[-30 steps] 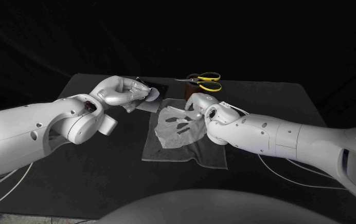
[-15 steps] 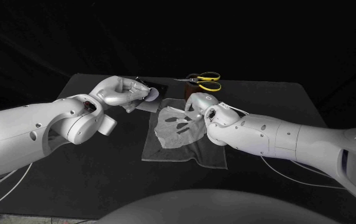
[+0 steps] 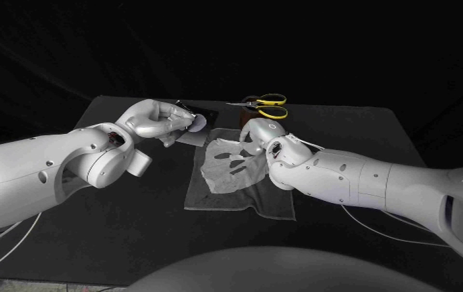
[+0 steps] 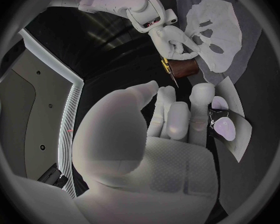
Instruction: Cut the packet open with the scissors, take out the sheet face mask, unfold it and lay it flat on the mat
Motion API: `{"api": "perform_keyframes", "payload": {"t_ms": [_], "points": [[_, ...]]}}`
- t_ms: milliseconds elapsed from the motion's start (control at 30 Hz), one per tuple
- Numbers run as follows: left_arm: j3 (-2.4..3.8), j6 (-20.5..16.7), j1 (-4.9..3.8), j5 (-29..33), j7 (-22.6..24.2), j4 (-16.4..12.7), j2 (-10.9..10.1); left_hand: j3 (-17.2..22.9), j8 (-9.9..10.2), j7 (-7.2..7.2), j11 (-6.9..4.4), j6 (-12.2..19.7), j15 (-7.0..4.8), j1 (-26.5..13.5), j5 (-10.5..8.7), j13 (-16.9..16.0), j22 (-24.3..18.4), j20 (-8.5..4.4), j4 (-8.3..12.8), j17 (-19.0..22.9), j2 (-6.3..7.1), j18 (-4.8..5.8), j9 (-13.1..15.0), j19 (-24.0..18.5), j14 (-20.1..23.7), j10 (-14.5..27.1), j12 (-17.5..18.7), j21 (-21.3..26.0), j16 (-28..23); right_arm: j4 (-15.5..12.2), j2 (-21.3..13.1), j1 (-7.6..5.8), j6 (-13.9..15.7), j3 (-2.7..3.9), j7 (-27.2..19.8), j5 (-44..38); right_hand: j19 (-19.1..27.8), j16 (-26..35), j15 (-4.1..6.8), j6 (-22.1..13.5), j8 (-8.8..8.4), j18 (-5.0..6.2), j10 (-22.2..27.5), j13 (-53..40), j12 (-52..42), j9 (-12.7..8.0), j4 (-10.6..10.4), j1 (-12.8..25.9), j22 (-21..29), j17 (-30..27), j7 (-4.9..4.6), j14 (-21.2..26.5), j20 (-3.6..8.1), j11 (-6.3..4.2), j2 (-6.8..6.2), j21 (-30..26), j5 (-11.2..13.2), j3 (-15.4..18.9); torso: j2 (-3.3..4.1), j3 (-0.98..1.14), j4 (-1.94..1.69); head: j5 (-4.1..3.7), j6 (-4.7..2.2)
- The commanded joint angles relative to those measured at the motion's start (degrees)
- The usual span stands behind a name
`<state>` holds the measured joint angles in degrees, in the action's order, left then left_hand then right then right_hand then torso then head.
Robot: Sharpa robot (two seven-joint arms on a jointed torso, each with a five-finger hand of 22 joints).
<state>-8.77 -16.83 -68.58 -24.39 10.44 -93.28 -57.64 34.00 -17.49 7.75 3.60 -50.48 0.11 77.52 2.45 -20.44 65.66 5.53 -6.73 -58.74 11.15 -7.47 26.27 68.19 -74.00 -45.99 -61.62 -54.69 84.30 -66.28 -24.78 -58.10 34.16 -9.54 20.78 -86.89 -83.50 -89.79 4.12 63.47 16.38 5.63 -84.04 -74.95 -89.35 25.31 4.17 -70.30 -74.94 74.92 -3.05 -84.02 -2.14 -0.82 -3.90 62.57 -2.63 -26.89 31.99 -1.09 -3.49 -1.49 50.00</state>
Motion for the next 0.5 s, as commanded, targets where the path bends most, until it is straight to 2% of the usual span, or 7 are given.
{"api": "perform_keyframes", "payload": {"t_ms": [33, 200, 500], "points": [[0.04, 0.22, -0.09, 0.19, 0.10, -0.11, -0.06, 0.21, 0.45, 0.10, -0.10, -0.14, -0.13, 0.14, 0.33, 0.09, -0.02, 0.02, -0.05, -0.07, -0.45, -0.72, 0.07, 0.54, -0.31, -0.48, 0.30, -0.23, -0.31, -0.04, 0.06, -0.05, 4.08, 0.13, -1.19, -0.79, -0.08, -0.21, 0.42, -0.46, 0.49, -1.01, -5.77, -14.67, -0.29, 0.38, 0.17, -0.63, -8.89, 15.08, -0.03, -5.98, 0.40, -0.34, 0.80, 0.20, -0.14, -0.63, 0.07, -0.02, -0.05, 0.02, 0.00], [0.04, 0.11, -0.14, 0.19, -0.02, -0.15, -0.15, 0.25, 0.51, 0.12, -0.10, -0.12, -0.12, 0.19, 0.33, 0.13, -0.04, 0.01, -0.06, -0.06, -0.55, -0.71, 0.08, 0.56, -0.33, -0.52, 0.34, -0.23, -0.33, 0.23, 0.09, -0.08, 5.23, 0.25, -1.19, -0.87, -0.06, -0.21, 0.44, -0.67, 0.76, -1.00, -5.73, -14.58, -0.21, 0.73, 0.27, -0.82, -8.87, 15.08, -0.04, -5.98, 0.44, -0.34, 0.86, 0.13, -0.14, -0.94, 0.06, -0.05, -0.02, 0.01, 0.00], [0.04, 0.08, -0.27, 0.19, -0.29, -0.22, -0.22, 0.30, 0.58, 0.14, -0.07, -0.12, -0.12, 0.23, 0.33, 0.18, -0.03, 0.01, -0.09, -0.13, -0.68, -0.70, 0.09, 0.64, -0.40, -0.58, 0.40, -0.28, -0.34, 1.06, 0.46, -0.18, 5.35, 0.37, -0.73, -1.32, -0.07, -0.21, 0.44, -0.71, 0.87, -1.01, -5.73, -14.60, -0.22, 0.86, 0.29, -0.86, -8.88, 15.08, -0.04, -5.98, 0.45, -0.34, 0.87, 0.16, -0.14, -1.03, 0.09, -0.03, -0.05, 0.03, 0.00]]}}
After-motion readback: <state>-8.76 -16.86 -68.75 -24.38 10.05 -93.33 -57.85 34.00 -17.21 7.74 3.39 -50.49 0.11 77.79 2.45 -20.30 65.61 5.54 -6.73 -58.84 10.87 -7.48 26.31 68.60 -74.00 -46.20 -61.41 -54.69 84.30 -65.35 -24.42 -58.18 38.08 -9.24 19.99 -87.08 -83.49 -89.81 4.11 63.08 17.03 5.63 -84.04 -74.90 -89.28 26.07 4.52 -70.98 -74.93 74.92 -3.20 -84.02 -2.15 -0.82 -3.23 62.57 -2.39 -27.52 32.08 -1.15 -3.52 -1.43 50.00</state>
